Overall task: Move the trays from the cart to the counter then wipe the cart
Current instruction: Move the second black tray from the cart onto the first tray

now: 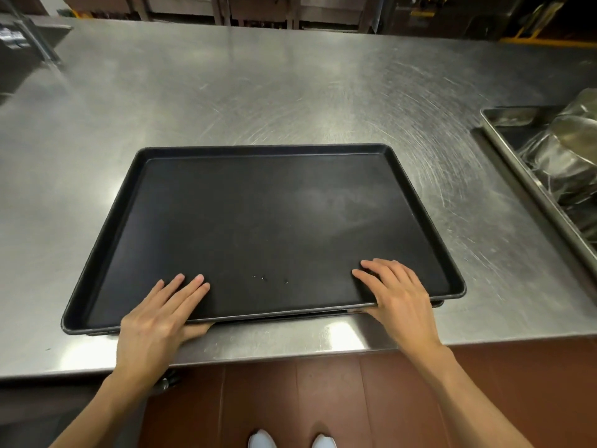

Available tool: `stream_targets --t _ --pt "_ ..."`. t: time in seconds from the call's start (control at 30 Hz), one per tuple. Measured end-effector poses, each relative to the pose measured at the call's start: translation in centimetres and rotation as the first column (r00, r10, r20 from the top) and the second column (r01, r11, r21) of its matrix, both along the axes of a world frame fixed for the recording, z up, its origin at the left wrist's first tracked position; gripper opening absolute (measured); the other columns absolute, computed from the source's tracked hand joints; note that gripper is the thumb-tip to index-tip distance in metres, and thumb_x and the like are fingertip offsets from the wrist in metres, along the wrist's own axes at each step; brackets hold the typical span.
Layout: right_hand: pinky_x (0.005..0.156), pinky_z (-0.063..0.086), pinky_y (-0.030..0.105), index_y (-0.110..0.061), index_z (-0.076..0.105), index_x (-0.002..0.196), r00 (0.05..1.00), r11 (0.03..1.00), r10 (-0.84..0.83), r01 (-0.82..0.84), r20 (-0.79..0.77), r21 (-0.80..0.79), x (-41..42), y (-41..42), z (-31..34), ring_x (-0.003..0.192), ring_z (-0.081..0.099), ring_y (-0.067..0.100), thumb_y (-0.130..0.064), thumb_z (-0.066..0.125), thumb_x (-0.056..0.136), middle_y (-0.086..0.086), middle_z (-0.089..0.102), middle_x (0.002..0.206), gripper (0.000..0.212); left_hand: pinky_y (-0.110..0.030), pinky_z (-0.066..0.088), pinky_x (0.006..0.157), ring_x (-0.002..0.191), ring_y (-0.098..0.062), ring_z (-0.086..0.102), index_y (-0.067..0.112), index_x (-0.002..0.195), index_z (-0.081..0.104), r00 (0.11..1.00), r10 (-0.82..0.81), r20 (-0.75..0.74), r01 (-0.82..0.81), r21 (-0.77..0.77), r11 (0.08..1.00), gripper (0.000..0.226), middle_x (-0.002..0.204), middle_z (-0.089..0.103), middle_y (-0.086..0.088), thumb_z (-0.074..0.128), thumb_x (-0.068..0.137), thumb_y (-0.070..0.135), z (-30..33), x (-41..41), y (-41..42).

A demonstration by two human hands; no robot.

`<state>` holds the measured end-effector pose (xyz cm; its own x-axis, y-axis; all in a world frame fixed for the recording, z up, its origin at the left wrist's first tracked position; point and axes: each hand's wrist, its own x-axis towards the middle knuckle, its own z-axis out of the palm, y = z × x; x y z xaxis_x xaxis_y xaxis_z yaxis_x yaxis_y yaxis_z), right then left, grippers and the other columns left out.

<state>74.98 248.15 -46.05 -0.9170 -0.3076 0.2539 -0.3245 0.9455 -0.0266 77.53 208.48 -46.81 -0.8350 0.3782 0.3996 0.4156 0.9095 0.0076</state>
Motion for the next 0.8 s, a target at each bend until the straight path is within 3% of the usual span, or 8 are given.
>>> stream_targets --t 0.1,0.33,0.5,0.6,0.7,0.8 --pt "0.106 0.042 0.049 -0.013 0.072 0.114 0.998 0.999 0.019 -0.016 0.06 -0.04 0.0 0.2 -1.3 0.116 0.062 0.022 -0.071 0.059 0.076 0.002 0.068 0.121 0.071 -0.052 0.054 0.092 0.117 -0.032 0.062 0.007 0.119 0.069 0.999 0.008 0.047 -0.007 -0.011 1.0 0.055 0.124 0.068 -0.01 0.053 0.084 0.046 -1.3 0.2 -0.2" --pt "0.103 0.038 0.033 -0.014 0.07 0.117 0.986 0.981 0.013 0.02 0.169 -0.192 0.2 0.5 -2.1 0.12 0.055 0.019 -0.078 0.053 0.073 -0.001 0.065 0.125 0.079 -0.046 0.048 0.101 0.121 -0.026 0.061 0.009 0.118 0.07 0.991 0.031 0.128 -0.036 0.035 0.999 0.055 0.128 0.066 -0.005 0.056 0.086 0.051 -2.0 0.0 -0.6" --pt "0.106 0.036 0.037 -0.019 0.066 0.121 0.977 0.966 0.026 0.031 0.214 -0.258 0.1 -1.1 -1.2 0.126 0.05 0.016 -0.068 0.054 0.082 -0.005 0.058 0.135 0.063 -0.042 0.052 0.094 0.111 -0.027 0.066 0.008 0.111 0.073 0.983 0.111 0.147 -0.135 0.162 0.977 0.044 0.12 0.07 -0.008 0.05 0.093 0.041 -1.3 -0.4 1.2" --pt "0.113 0.033 0.039 -0.018 0.058 0.134 0.98 0.95 -0.049 0.105 0.194 -0.293 -0.5 -3.5 -0.9 0.137 0.042 0.016 -0.054 0.044 0.096 -0.003 0.05 0.146 0.054 -0.042 0.047 0.102 0.12 -0.027 0.06 0.009 0.122 0.066 0.954 0.204 0.221 -0.254 0.231 0.939 0.043 0.129 0.065 -0.009 0.045 0.095 0.035 -0.8 -1.1 3.3" --pt "0.118 0.028 0.044 -0.014 0.044 0.147 0.957 0.952 -0.185 0.231 0.225 -0.2 -1.0 -6.2 -1.5 0.146 0.033 0.02 -0.051 0.03 0.101 0.003 0.041 0.156 0.06 -0.041 0.03 0.116 0.136 -0.027 0.046 0.009 0.138 0.052 0.909 0.28 0.309 -0.34 0.163 0.926 0.052 0.145 0.052 -0.012 0.038 0.097 0.038 -1.1 -1.6 4.4" --pt "0.119 0.029 0.047 -0.015 0.044 0.147 0.949 0.967 -0.227 0.246 0.221 -0.061 -1.1 -7.0 -2.2 0.145 0.035 0.022 -0.045 0.027 0.1 0.006 0.041 0.156 0.059 -0.04 0.029 0.116 0.138 -0.027 0.044 0.01 0.14 0.05 0.885 0.316 0.34 -0.363 0.082 0.928 0.054 0.149 0.047 -0.011 0.032 0.097 0.038 -1.3 -1.7 4.4"
